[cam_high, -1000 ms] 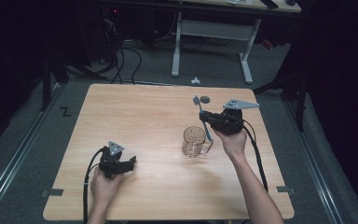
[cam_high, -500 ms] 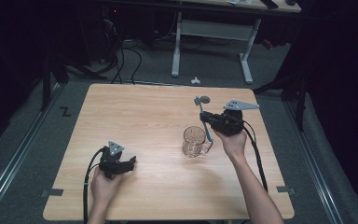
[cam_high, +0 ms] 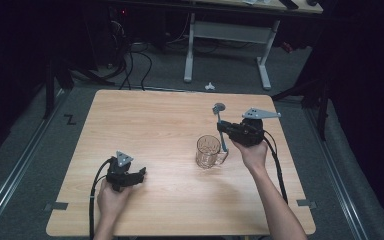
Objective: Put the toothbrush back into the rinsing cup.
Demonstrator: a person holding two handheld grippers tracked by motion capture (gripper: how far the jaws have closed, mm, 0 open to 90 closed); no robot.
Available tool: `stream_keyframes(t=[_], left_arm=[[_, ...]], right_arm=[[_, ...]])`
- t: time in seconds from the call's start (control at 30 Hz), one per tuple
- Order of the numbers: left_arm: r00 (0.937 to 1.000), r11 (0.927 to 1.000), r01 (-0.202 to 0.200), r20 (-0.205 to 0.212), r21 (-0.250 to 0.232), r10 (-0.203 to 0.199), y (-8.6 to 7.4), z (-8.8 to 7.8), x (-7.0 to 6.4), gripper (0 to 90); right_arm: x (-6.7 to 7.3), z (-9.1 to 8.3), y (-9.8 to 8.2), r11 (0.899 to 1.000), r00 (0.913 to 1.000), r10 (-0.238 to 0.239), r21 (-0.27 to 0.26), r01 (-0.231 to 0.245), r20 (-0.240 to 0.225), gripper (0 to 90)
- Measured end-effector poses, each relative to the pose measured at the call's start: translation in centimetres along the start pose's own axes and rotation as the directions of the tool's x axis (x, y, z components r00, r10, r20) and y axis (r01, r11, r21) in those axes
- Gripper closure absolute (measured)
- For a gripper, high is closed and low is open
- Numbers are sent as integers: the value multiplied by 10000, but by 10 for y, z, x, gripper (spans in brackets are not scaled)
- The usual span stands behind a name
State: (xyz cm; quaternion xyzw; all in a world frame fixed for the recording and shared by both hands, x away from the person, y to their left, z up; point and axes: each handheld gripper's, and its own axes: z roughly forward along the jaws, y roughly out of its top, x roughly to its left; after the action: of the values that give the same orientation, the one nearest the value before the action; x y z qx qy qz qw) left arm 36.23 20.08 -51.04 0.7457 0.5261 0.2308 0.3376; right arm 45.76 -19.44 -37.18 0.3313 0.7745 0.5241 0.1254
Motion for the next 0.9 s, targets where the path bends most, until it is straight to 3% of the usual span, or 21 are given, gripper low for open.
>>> stream_keyframes(t=[0.9], left_arm=[[10000,10000,1,0,-3,-1,0,0,0,261]], right_arm=[[3,-11,-5,9984,9992,-330,460,318,246,795]])
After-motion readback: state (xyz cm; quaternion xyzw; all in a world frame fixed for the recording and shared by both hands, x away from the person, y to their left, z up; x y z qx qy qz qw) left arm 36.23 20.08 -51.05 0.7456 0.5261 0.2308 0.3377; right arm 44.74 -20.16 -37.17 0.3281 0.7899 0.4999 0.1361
